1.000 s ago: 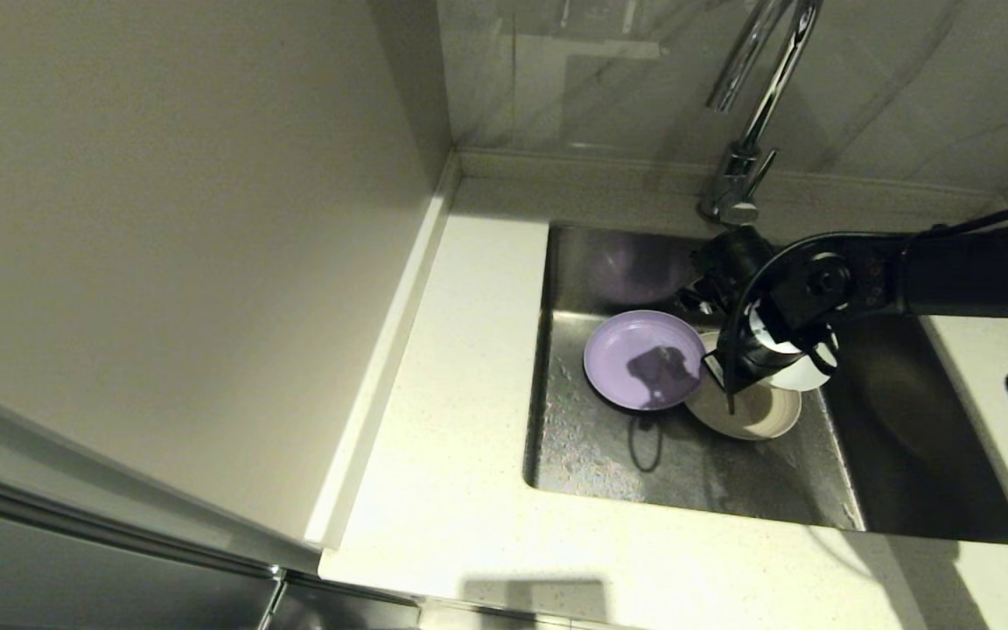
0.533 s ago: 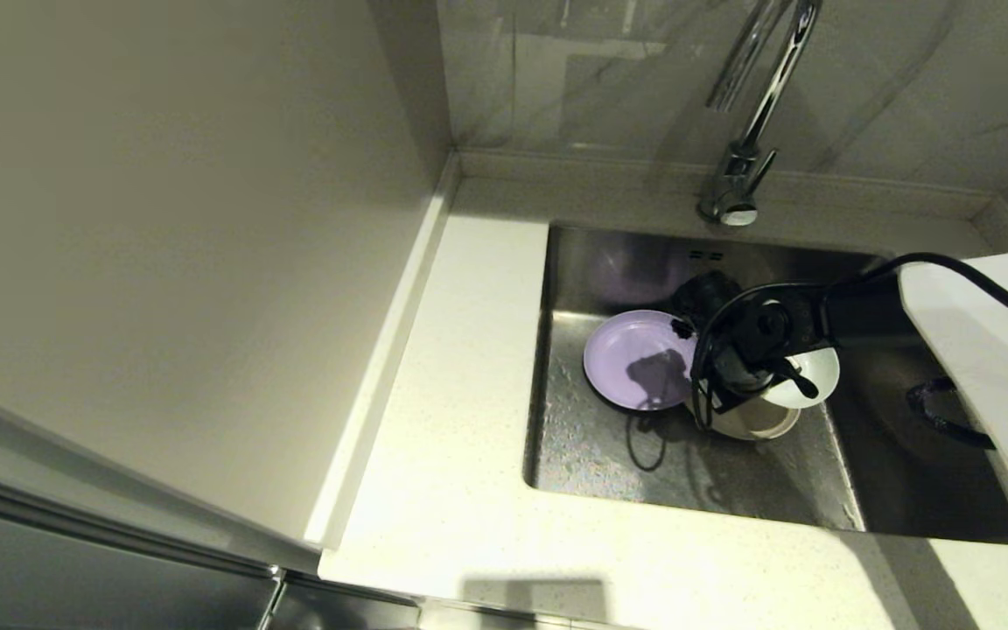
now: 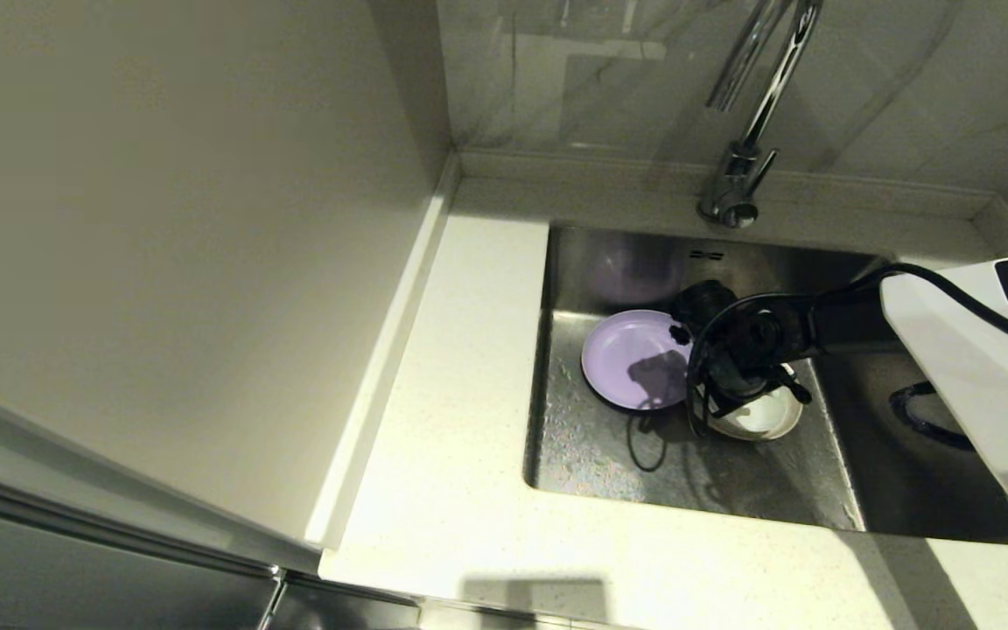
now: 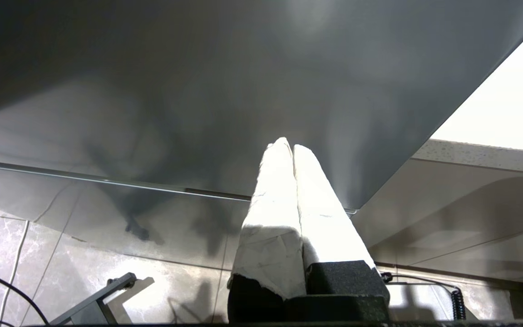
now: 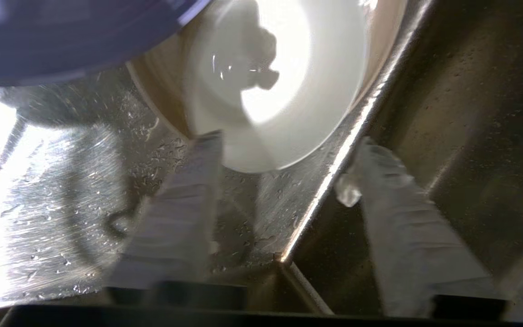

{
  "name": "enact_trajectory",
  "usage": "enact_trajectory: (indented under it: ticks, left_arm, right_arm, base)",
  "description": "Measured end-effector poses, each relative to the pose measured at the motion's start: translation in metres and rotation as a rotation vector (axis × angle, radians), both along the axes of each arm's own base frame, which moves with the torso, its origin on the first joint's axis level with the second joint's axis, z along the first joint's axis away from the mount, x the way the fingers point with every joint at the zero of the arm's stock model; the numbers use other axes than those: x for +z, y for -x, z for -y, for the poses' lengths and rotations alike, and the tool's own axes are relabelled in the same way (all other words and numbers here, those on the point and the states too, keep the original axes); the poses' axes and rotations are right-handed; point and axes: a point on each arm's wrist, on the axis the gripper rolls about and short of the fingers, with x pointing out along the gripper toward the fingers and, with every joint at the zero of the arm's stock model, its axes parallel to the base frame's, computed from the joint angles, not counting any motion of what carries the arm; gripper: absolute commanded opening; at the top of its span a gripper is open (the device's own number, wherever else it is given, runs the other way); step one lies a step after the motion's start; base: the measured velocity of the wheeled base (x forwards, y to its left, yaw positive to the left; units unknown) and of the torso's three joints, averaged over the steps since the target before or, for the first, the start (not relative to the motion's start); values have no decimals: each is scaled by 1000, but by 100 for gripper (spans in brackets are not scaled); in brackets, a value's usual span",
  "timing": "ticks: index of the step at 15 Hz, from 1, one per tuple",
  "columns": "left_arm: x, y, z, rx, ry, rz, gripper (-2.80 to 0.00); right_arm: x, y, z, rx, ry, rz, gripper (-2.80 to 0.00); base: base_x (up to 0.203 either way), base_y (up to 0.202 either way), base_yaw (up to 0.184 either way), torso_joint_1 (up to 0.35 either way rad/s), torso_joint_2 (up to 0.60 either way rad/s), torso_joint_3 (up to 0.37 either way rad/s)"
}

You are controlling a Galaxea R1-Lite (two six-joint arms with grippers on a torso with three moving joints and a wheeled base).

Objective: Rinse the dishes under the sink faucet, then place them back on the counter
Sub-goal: Put a bowl into the sink, then turn on the faucet

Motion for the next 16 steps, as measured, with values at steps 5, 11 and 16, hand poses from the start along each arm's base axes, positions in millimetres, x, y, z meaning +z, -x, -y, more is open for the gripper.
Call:
enact_trajectory:
  ticks: [5,11,16]
  left_arm:
    - [0,0,0,0,0,0,-280]
    - [0,0,0,0,0,0,-280]
    - [0,0,0,0,0,0,-280]
  right_arm:
    - [51,20,6,-21,-50,110,-280]
    - [151,76,47,-39,-218,335,-280]
    - [224,81,65,-178,-524,716,-280]
  base:
    - [0,0,0,0,0,0]
    - [0,0,0,0,0,0]
    - [0,0,0,0,0,0]
